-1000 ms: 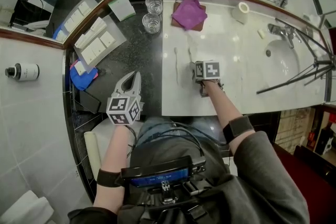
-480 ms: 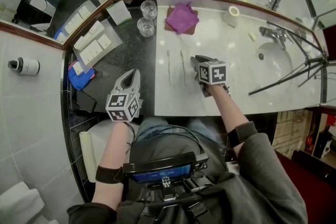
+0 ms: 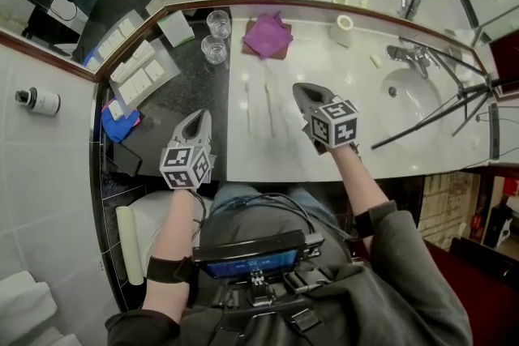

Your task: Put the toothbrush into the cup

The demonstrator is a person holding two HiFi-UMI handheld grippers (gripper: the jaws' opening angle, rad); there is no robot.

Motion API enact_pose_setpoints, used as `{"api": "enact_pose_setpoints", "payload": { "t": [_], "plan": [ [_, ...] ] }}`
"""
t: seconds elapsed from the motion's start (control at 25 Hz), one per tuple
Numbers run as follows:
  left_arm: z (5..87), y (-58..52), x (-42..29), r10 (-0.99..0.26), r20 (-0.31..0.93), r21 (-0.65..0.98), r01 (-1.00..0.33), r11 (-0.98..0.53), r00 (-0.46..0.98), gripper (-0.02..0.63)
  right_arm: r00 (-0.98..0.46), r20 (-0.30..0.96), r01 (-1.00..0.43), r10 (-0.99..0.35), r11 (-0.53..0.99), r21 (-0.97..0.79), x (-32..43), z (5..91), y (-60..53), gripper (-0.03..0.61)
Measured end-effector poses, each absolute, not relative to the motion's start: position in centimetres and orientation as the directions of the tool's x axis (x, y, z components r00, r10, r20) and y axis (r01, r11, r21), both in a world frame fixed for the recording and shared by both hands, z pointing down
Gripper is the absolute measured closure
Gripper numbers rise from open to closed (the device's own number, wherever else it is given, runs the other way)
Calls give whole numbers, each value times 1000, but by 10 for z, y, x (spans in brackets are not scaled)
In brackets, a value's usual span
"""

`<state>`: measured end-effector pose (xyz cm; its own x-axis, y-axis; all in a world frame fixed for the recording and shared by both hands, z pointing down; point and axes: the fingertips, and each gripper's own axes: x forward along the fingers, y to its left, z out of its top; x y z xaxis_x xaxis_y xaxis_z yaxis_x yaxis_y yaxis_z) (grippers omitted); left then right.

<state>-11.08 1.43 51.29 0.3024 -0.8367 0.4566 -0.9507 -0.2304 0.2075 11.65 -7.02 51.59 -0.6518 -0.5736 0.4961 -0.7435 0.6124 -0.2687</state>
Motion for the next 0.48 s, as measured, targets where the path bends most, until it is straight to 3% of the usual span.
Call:
{"api": "enact_pose_setpoints", "payload": {
  "t": [0.48],
  "plan": [
    [503,16,-92,-842,437,229,-945,-235,316,611,-669,459,-732,-584,626,-270,148,503,-48,560]
  ]
}}
